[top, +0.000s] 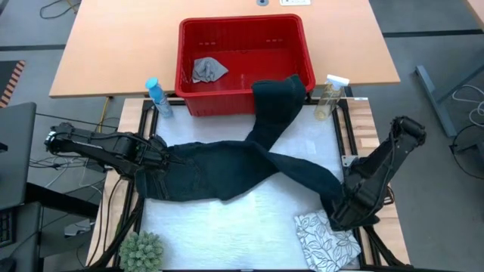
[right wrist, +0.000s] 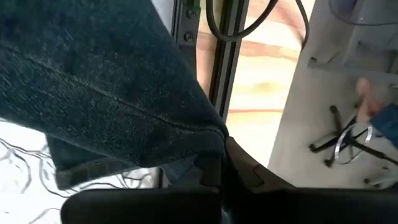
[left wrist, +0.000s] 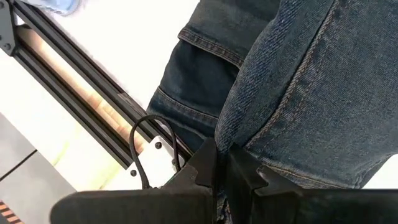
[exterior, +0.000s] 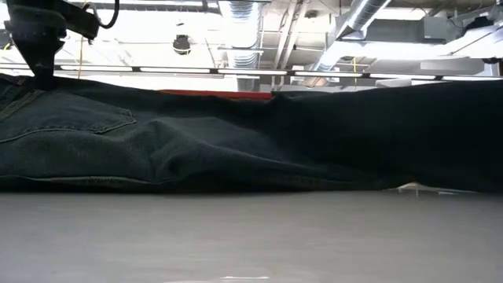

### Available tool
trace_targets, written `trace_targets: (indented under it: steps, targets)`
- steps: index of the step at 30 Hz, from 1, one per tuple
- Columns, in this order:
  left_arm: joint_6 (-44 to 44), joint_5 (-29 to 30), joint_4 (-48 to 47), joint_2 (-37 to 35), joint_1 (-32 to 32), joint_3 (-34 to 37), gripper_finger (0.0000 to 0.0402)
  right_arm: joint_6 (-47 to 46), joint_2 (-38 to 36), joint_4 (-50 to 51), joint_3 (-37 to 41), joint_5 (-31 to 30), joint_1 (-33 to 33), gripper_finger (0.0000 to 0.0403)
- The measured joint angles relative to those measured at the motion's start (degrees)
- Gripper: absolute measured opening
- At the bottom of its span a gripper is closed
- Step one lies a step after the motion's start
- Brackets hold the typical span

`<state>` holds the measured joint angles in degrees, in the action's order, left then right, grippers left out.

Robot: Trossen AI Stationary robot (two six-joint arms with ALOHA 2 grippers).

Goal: Fold laundry
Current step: Fold the dark blue pants

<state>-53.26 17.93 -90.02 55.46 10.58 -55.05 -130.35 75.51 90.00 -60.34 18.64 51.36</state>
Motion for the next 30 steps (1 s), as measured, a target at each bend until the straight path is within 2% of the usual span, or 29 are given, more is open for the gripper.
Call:
trace_targets:
  steps: [6,10,12,21,25,30]
  targets:
    - [0.27,0.38,0.03,0.00,0.01,0.00,0.0000,0.37,-1.25,0.01,0.00,-1.64,-0.75,0.0021]
    - [0.75,0.62,0.11,0.00,0.01,0.00,0.0000,4.78,-2.43,0.04,-0.08,-4.71,-2.09,0.0021]
    - [0.75,0.89,0.13,0.00,-0.01,0.00,0.0000,9.54,-2.47,0.00,-0.67,-6.34,-4.33,0.0021]
    - [1.59,0.97,1.22,-0.02,-0.01,-0.01,0.0000,42.51,-2.40,-0.03,-1.29,-15.17,-17.67,0.0021]
    - [1.36,1.01,1.33,-0.02,0.01,-0.02,0.0000,49.16,-2.47,0.03,-1.40,-21.22,-23.31,0.0021]
    - [1.15,0.98,2.74,-0.02,-0.01,-0.02,0.0000,53.78,-2.47,0.01,-1.40,-33.61,-31.79,0.0021]
